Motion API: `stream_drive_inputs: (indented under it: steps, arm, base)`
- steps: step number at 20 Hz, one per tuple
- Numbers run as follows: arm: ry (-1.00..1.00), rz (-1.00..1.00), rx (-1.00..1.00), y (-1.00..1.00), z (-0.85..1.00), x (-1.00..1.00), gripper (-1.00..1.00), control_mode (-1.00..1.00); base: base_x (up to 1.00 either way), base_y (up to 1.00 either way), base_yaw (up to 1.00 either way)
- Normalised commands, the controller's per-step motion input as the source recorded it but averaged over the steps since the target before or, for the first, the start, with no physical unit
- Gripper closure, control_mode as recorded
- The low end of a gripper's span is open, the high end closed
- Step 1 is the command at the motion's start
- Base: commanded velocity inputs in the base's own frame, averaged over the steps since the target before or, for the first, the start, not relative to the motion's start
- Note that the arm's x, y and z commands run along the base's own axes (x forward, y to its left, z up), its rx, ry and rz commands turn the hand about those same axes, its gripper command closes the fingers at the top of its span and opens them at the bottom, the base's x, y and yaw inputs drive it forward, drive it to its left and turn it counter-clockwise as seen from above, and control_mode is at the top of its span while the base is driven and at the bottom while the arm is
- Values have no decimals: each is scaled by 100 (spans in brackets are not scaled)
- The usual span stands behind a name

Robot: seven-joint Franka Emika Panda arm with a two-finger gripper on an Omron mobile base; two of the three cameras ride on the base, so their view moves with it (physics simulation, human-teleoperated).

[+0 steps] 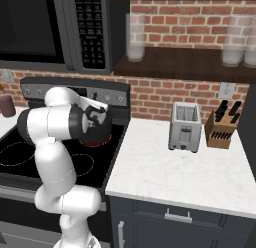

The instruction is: Put the eggplant and sweet potato in the pot. Retrieve the spatula and lightly stir the vegetables in the pot.

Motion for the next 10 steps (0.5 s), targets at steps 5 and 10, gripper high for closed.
stream_drive_inputs:
  steps: [5,10]
  arm:
    - [-20,0,0,0,-2,20,100,-100]
    - [-19,0,0,-2,6,9,100,-100]
  base:
    - [0,0,0]
    - [0,0,0]
